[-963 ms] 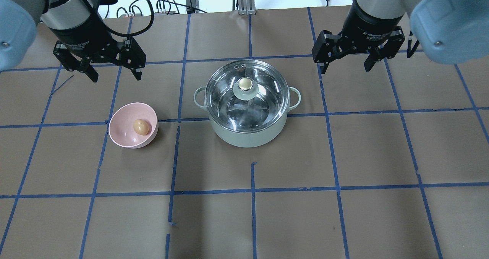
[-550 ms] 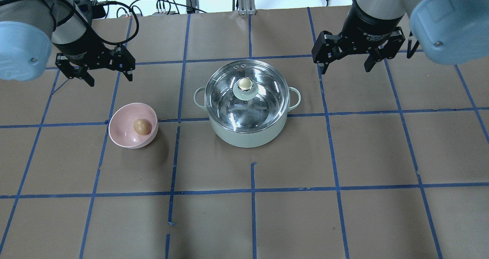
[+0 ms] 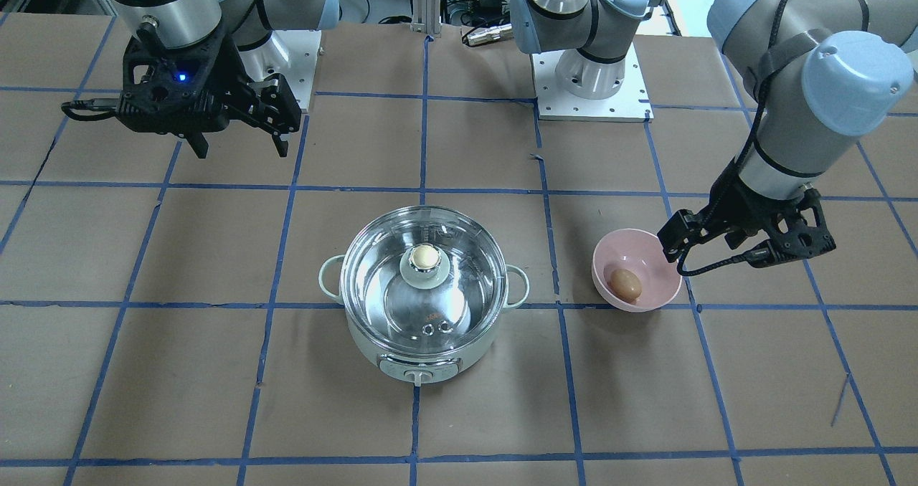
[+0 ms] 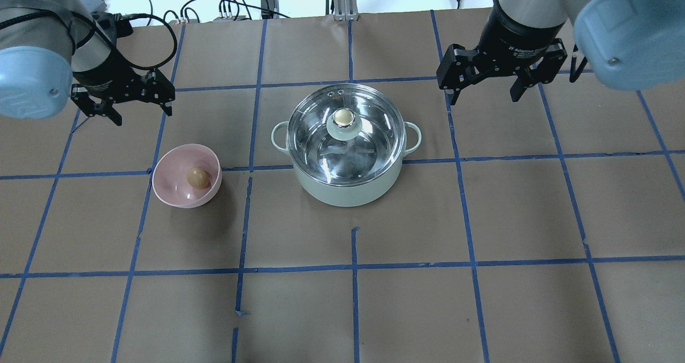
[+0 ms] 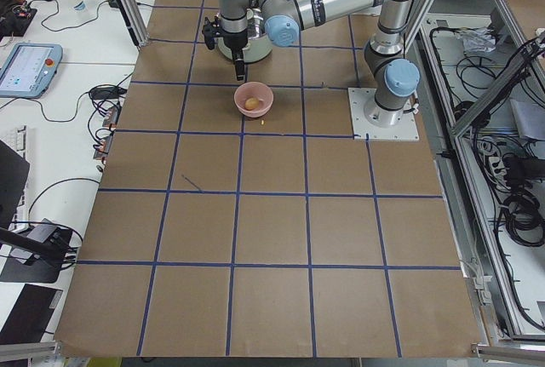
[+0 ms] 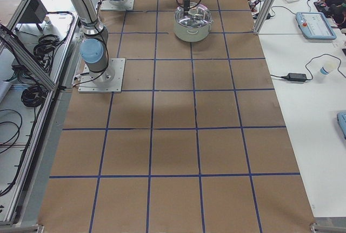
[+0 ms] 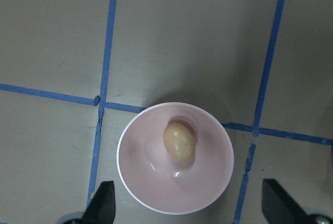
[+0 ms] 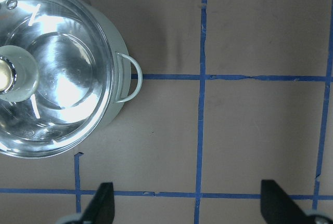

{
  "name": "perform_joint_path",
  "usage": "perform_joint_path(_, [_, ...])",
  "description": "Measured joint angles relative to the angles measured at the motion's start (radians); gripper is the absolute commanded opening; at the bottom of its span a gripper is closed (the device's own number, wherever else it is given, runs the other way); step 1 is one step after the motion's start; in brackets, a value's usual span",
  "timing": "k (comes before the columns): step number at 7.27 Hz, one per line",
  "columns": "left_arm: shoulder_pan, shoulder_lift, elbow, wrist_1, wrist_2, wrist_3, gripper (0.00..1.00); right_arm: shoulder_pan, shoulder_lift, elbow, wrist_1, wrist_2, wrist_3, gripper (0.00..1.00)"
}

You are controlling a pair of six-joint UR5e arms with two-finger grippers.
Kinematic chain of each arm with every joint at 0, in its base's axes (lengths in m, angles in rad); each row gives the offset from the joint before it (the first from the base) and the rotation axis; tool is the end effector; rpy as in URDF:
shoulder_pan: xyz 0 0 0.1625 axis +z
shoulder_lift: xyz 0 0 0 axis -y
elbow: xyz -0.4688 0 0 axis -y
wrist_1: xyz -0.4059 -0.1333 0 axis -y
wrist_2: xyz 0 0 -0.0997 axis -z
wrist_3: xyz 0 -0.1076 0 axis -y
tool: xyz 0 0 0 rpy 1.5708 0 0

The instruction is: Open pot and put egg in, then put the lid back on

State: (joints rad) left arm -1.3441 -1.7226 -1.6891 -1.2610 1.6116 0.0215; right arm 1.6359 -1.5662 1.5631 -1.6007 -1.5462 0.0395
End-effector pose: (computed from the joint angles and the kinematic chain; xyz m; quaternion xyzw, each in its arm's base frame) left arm 0.0016 -0.5805 0.4141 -0.1028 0.9943 -0.0172 0.0227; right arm 0.1689 -0.5013 0.5283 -0.0130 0.9997 -0.0158 0.0131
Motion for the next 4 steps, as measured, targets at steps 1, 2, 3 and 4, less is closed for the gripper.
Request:
perform_joint_path(1, [0.004, -0.005, -0.002, 0.032, 0.002, 0.011, 1.0, 0.0, 0.0, 0.0, 0.0, 0.0, 0.0, 0.99])
perform_joint_path(2, [0.006, -0.012, -0.003, 0.049, 0.002, 0.016, 1.0, 0.0, 0.0, 0.0, 0.001, 0.0, 0.0, 0.99])
perform_joint_path(3, [0.006, -0.022, -0.007, 0.058, -0.001, 0.017, 1.0, 0.001, 0.0, 0.0, 0.001, 0.0, -0.001, 0.99])
perform_joint_path(4, [0.006, -0.031, -0.018, 0.061, -0.003, 0.018, 1.0, 0.001, 0.0, 0.0, 0.001, 0.0, -0.001, 0.99])
